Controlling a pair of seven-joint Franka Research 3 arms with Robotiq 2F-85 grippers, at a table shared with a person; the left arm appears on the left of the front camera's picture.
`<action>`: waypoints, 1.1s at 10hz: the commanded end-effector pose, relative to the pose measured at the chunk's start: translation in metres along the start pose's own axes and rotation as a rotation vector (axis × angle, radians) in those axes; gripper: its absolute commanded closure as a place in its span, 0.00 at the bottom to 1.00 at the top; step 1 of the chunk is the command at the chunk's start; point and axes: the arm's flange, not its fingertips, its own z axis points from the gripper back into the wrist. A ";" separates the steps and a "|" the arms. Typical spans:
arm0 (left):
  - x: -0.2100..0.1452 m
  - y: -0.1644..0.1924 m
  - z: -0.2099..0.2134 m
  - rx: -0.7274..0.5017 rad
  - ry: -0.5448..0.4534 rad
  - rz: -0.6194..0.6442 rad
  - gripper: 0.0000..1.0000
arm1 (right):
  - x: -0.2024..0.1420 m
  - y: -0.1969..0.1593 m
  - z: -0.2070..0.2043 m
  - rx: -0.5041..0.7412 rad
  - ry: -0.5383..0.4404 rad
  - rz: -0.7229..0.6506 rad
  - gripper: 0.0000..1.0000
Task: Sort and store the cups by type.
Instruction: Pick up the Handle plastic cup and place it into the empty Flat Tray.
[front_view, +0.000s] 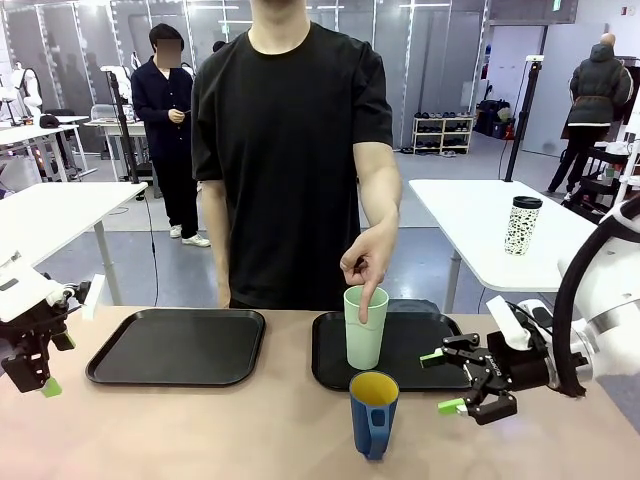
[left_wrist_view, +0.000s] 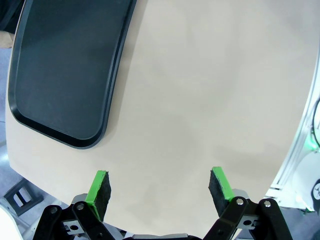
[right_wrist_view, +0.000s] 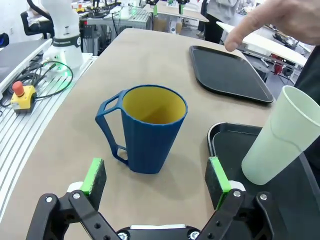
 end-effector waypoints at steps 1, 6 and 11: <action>0.001 0.000 0.001 0.013 0.019 0.006 0.00 | -0.047 0.007 -0.012 -0.035 -0.002 0.012 0.00; 0.001 0.000 0.001 0.013 0.019 0.006 0.00 | 0.000 0.000 0.000 0.000 0.000 0.000 0.00; 0.001 0.000 0.001 0.013 0.019 0.006 0.00 | -0.010 -0.004 -0.015 -0.012 0.020 -0.011 0.00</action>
